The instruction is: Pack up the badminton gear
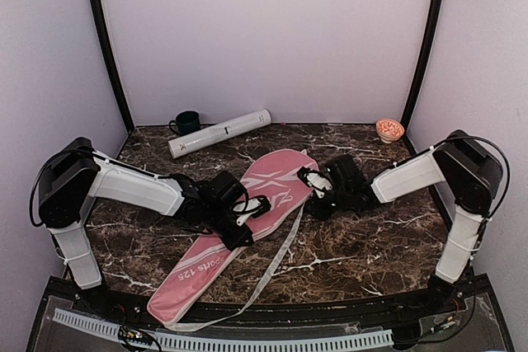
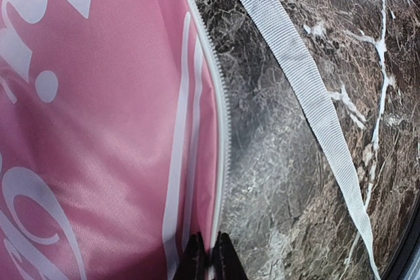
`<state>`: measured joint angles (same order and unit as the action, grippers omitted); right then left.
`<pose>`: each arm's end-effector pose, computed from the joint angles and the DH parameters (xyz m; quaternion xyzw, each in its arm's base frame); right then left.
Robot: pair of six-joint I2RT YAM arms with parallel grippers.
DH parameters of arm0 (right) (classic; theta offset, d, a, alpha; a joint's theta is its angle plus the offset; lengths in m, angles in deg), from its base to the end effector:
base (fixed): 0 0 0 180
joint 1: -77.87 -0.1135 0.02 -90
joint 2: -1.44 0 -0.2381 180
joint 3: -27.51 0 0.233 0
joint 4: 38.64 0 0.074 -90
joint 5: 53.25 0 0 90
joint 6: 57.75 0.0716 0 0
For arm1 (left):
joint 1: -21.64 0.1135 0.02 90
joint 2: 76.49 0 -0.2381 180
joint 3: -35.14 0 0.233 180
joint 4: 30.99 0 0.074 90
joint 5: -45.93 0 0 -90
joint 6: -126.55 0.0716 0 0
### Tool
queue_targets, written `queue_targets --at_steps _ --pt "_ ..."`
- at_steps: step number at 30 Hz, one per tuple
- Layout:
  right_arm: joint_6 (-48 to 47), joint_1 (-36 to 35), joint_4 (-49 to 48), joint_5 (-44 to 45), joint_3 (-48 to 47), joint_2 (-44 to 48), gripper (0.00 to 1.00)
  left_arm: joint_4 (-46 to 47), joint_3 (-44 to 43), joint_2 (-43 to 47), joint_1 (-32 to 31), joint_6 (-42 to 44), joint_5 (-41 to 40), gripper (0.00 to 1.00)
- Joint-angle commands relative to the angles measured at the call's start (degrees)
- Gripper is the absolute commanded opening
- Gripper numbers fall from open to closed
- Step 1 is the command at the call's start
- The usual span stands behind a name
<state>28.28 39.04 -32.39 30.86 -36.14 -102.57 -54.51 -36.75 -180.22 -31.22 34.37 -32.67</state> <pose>0.2719 0.2283 0.0881 -0.3563 0.8570 0.1561 0.3379 0.2039 -0.2927 0.1032 0.4333 0.8459 -0.2210 0.2189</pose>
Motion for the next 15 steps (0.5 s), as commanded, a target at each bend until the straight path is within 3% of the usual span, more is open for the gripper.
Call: queue_targets --at_steps 1,8,15 --pt "1.67 -0.46 1.60 5.27 -1.28 -3.26 0.32 -2.25 -0.08 -1.41 0.13 0.23 -0.50 0.00" --pt "4.20 -0.46 3.79 10.76 -0.78 -2.12 0.01 -2.04 -0.16 -1.47 0.13 -0.10 -0.67 0.00" --pt "6.58 -2.44 1.92 7.16 2.74 0.82 0.00 -0.83 -0.84 -2.19 0.39 -1.78 0.72 0.00"
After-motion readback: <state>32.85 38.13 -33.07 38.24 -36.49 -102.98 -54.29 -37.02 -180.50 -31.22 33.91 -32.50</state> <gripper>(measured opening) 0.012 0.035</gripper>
